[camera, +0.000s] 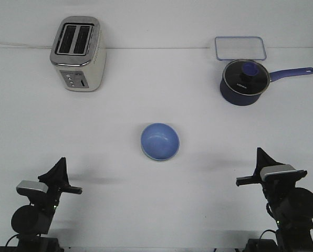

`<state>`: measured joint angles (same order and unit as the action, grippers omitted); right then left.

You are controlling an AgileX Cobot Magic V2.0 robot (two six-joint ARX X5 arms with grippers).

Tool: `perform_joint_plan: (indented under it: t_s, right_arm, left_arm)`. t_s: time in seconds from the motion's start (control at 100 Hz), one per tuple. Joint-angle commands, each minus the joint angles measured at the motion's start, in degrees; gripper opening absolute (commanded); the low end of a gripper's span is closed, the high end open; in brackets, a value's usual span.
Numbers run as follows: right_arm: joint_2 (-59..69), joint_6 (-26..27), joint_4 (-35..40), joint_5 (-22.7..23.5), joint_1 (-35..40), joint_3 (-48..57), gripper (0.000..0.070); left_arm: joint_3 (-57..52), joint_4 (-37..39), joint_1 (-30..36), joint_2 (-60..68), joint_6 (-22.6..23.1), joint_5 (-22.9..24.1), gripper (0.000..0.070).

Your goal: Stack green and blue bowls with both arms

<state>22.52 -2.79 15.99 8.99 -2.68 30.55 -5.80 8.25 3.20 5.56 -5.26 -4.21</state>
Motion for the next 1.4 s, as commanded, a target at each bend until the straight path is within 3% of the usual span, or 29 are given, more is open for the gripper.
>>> perform_joint_plan:
  t_s: [0.0, 1.39]
  right_arm:
    - [0.0, -0.2, -0.6, 0.0, 0.0, 0.1, 0.0003]
    - [0.0, -0.2, -0.6, -0.1, 0.0, 0.1, 0.0003]
  left_arm:
    - [0.9, 0.9, -0.4, -1.5, 0.3, 0.2, 0.0010]
    - [5.0, 2.1, -1.3, -5.4, 0.0, 0.2, 0.0010]
